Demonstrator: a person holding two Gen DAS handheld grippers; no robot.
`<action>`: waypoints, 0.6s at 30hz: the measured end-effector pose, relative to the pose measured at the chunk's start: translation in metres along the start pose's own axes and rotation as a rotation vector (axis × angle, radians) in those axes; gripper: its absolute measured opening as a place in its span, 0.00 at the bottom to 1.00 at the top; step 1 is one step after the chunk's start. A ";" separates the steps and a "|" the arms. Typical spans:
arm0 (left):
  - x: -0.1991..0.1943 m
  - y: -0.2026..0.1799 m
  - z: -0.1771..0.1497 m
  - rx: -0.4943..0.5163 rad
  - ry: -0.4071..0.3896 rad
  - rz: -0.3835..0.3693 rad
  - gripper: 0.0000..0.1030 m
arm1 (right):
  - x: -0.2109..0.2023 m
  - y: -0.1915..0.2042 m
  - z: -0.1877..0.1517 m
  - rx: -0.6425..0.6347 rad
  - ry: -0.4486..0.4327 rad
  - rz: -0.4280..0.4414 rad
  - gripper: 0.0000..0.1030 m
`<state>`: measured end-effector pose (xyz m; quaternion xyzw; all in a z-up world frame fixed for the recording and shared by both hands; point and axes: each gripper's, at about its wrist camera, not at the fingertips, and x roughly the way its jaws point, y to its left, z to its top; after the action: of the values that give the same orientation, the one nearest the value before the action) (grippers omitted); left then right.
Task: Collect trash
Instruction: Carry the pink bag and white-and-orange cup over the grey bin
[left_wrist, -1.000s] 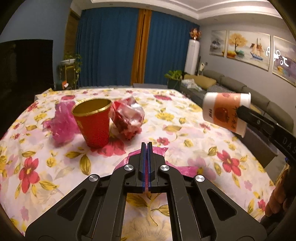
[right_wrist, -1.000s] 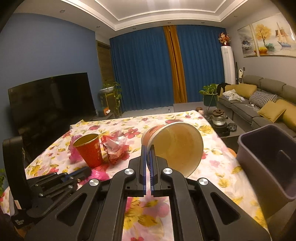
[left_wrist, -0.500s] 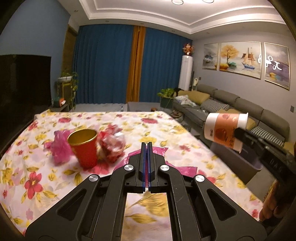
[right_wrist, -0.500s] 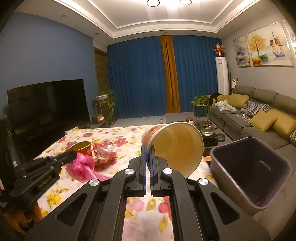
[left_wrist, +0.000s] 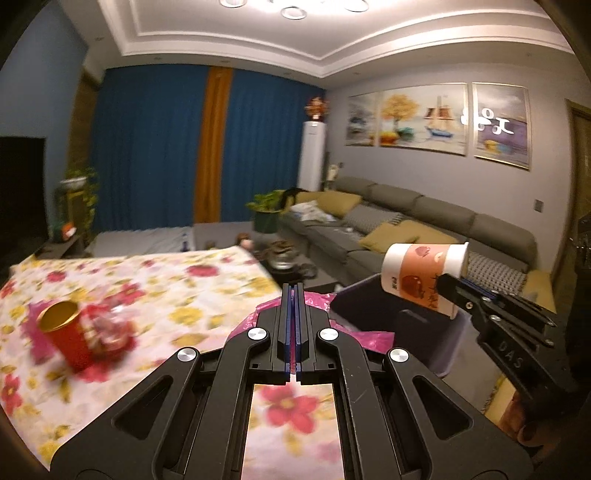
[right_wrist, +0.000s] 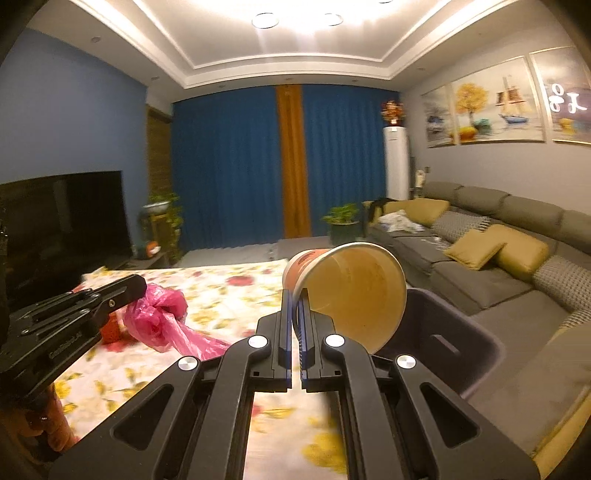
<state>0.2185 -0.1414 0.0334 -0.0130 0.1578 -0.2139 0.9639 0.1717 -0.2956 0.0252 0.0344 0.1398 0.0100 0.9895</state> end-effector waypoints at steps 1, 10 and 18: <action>0.006 -0.010 0.002 0.006 -0.001 -0.022 0.00 | -0.001 -0.010 0.001 0.007 -0.003 -0.018 0.04; 0.057 -0.069 0.004 0.049 0.007 -0.130 0.00 | 0.004 -0.063 -0.003 0.051 -0.004 -0.104 0.04; 0.092 -0.087 -0.005 0.054 0.032 -0.175 0.00 | 0.017 -0.082 -0.008 0.075 0.011 -0.113 0.04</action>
<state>0.2605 -0.2587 0.0089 0.0024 0.1656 -0.3015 0.9390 0.1866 -0.3766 0.0065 0.0634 0.1473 -0.0507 0.9858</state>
